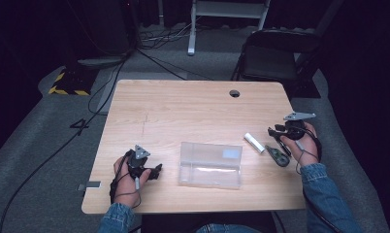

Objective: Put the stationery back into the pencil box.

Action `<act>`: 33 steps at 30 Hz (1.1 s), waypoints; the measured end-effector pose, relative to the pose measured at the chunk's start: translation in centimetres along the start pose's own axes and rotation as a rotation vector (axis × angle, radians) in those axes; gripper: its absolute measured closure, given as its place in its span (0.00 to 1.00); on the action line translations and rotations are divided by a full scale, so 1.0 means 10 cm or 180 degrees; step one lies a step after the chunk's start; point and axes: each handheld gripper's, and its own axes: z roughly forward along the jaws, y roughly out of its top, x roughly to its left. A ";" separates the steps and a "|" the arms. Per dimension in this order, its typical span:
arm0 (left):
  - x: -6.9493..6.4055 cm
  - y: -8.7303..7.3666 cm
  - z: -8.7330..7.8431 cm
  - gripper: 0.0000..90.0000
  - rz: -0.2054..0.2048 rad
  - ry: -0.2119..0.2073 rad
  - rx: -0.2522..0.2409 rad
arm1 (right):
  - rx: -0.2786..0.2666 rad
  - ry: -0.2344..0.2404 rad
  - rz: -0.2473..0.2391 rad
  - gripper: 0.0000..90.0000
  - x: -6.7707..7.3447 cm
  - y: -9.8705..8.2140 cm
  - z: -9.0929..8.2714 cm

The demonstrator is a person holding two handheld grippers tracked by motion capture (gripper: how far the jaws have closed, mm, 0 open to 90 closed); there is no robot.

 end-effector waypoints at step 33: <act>0.00 -0.01 -0.02 0.17 0.0019 0.0005 0.0008 | 0.0419 -0.0081 0.0267 0.89 -0.20 -0.22 0.34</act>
